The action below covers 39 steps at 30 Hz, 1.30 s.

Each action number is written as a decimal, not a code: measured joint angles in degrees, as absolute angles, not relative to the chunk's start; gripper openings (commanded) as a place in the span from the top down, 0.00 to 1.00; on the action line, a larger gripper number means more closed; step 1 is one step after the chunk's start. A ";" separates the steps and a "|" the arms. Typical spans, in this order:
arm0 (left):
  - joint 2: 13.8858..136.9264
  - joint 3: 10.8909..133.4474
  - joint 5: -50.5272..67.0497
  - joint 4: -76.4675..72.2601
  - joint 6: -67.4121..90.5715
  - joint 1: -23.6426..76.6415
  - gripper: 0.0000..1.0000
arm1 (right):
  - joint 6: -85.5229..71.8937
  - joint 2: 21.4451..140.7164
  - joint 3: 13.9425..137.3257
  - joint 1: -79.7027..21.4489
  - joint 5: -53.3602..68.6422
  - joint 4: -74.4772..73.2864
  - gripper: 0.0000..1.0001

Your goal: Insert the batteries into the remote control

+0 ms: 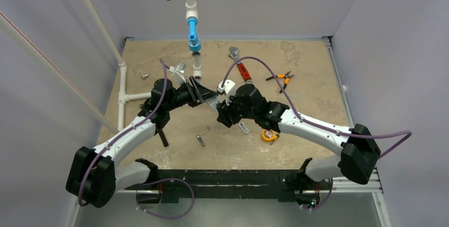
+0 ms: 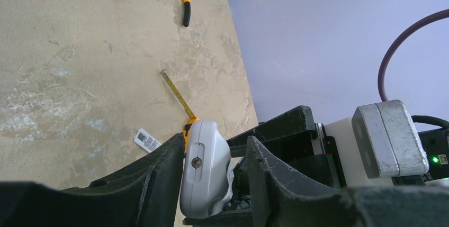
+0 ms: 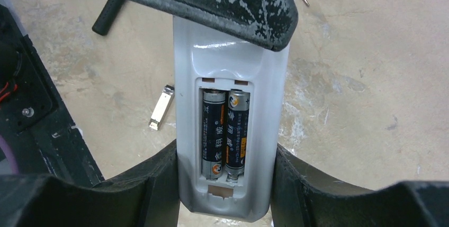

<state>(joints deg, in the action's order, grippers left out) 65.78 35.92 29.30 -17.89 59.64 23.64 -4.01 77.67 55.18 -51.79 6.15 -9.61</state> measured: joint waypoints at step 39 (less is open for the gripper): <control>66.96 35.92 32.80 -20.10 59.42 23.64 1.00 | -4.54 75.13 53.60 -51.81 3.57 -9.34 0.48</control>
